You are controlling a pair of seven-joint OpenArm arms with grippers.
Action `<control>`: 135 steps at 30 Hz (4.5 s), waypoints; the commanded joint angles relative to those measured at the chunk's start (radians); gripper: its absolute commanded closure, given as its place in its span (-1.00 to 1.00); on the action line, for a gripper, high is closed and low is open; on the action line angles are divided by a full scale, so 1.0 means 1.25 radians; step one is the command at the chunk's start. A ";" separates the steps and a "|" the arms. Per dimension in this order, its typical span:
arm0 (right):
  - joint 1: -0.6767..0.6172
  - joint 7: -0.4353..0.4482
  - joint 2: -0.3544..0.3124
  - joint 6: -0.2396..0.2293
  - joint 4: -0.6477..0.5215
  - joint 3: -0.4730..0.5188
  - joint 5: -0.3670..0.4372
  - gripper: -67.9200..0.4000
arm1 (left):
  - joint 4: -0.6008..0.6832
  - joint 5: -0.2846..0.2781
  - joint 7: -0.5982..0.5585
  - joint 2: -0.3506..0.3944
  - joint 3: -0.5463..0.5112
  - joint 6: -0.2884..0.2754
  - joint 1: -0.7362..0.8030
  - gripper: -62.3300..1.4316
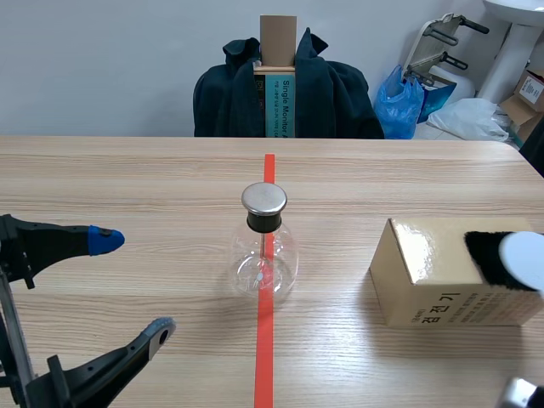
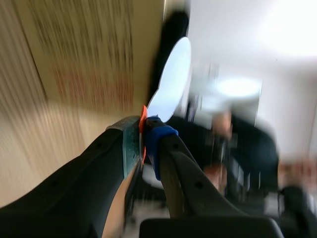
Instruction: Do the electroscope experiment.
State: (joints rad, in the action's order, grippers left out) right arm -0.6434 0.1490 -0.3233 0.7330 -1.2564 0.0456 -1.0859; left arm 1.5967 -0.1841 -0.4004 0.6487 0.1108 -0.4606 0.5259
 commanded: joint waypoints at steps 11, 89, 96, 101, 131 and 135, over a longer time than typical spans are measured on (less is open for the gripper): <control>0.008 0.117 -0.021 0.039 -0.008 0.021 -0.016 0.97 | 0.006 -0.033 -0.009 0.000 -0.002 0.001 -0.004 -1.00; 0.129 0.143 -0.032 0.040 -0.404 0.232 0.078 0.97 | 0.018 -0.029 -0.015 0.000 -0.002 -0.004 -0.004 -1.00; 0.145 0.147 -0.032 0.040 -0.551 0.277 0.146 0.97 | 0.017 -0.029 -0.004 -0.001 0.002 -0.005 -0.005 -1.00; 0.145 0.164 -0.032 0.040 -0.598 0.279 0.164 0.97 | 0.002 -0.029 0.046 -0.005 0.018 -0.005 -0.031 0.06; 0.184 0.157 -0.029 -0.153 -0.619 -0.035 0.157 0.97 | -0.485 0.018 -0.017 -0.202 0.273 0.027 -0.446 0.89; 0.184 0.124 -0.020 -0.166 -0.587 -0.150 0.087 0.97 | -0.506 0.032 -0.040 -0.211 0.273 0.045 -0.450 0.89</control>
State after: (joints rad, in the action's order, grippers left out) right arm -0.4160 0.3161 -0.3435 0.5152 -1.9999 -0.1596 -0.9810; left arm 0.9455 -0.1349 -0.4267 0.3874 0.4606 -0.4107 -0.0299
